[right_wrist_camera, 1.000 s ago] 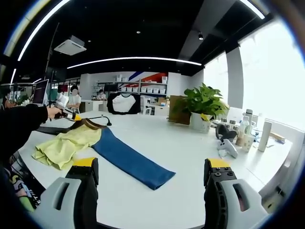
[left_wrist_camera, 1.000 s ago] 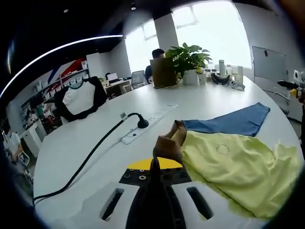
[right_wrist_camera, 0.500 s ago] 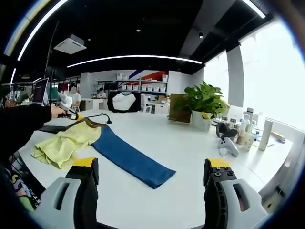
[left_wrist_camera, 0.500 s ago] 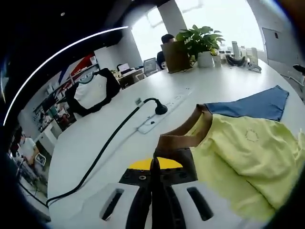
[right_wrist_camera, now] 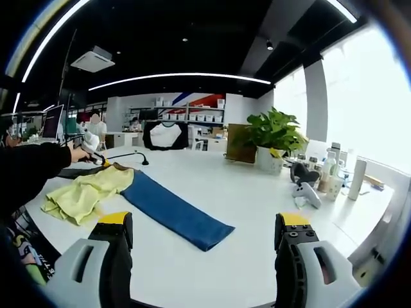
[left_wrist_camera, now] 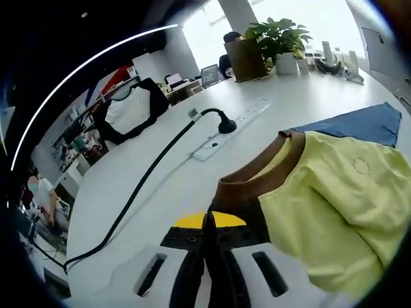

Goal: Fold the garment on the visible template until the final outline fits inside the template.

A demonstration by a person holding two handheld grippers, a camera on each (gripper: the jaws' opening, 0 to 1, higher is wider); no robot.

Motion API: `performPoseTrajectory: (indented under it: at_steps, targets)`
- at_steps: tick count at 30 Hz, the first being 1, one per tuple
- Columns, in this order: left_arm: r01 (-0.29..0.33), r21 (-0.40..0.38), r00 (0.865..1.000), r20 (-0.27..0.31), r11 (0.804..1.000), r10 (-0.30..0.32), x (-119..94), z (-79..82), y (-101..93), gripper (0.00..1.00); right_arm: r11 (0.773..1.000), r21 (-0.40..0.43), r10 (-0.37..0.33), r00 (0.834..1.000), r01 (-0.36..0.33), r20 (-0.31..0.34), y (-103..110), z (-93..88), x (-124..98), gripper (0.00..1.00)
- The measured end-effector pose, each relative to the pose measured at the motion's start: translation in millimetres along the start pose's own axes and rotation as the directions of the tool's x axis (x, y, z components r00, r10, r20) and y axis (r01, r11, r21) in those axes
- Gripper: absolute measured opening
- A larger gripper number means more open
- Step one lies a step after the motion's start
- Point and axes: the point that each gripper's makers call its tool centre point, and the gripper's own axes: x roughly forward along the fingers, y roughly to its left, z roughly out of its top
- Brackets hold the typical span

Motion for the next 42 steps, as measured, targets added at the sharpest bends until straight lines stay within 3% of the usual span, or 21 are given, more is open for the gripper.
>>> performPoseTrajectory:
  at_steps: [6,8,11,13,14,18,20,23,25,28,30,42]
  targets:
    - [-0.022,0.006,1.000,-0.017,1.000,0.022,2,-8.8,3.8,0.04,1.000,-0.003,0.005,1.000,-0.005,0.000,2,0.4,0,0.94]
    - [-0.083,-0.008,0.996,0.027,0.997,0.083,-2,-3.9,17.8,0.15,1.000,-0.003,0.005,1.000,-0.005,0.000,2,0.3,0,0.94]
    - [-0.063,-0.035,0.998,0.028,0.997,0.064,-12,-1.6,22.3,0.19,1.000,-0.002,0.005,1.000,-0.005,0.000,2,0.3,0,0.94]
    - [-0.066,-0.033,0.995,0.072,0.997,0.068,-24,9.0,26.2,0.22,1.000,0.000,0.006,1.000,-0.006,-0.001,2,-0.2,1,0.94]
    - [-0.055,-0.021,0.993,0.105,0.998,0.057,-31,17.7,26.5,0.26,1.000,-0.001,0.006,1.000,-0.006,-0.004,1,-1.0,2,0.94]
    - [-0.039,-0.047,0.988,0.151,0.998,0.046,-48,33.8,27.8,0.44,1.000,-0.002,0.009,1.000,-0.009,-0.008,3,-2.1,2,0.94]
    - [-0.044,-0.077,0.978,0.202,0.996,0.059,-58,43.0,27.7,0.50,1.000,-0.006,0.016,1.000,-0.016,-0.004,5,-0.5,1,0.94]
    - [-0.044,-0.064,0.978,0.202,0.997,0.056,-66,42.7,25.5,0.65,1.000,-0.005,0.011,1.000,-0.011,-0.001,4,1.0,0,0.94]
    - [-0.052,-0.102,0.974,0.216,0.993,0.073,-75,45.8,27.3,0.82,1.000,-0.006,0.011,1.000,-0.011,0.001,5,1.6,-1,0.94]
    - [-0.037,-0.176,0.965,0.249,0.984,0.081,-89,50.2,28.6,0.96,1.000,-0.008,0.009,1.000,-0.009,0.007,5,3.5,-3,0.94]
    - [-0.018,-0.193,0.967,0.245,0.981,0.066,-98,49.6,28.5,1.00,1.000,-0.010,0.008,1.000,-0.008,0.009,5,4.1,-3,0.94]
    - [0.019,-0.273,0.977,0.211,0.962,0.041,-153,38.6,45.1,1.00,1.000,-0.021,0.019,1.000,-0.019,0.008,15,6.4,-2,0.94]
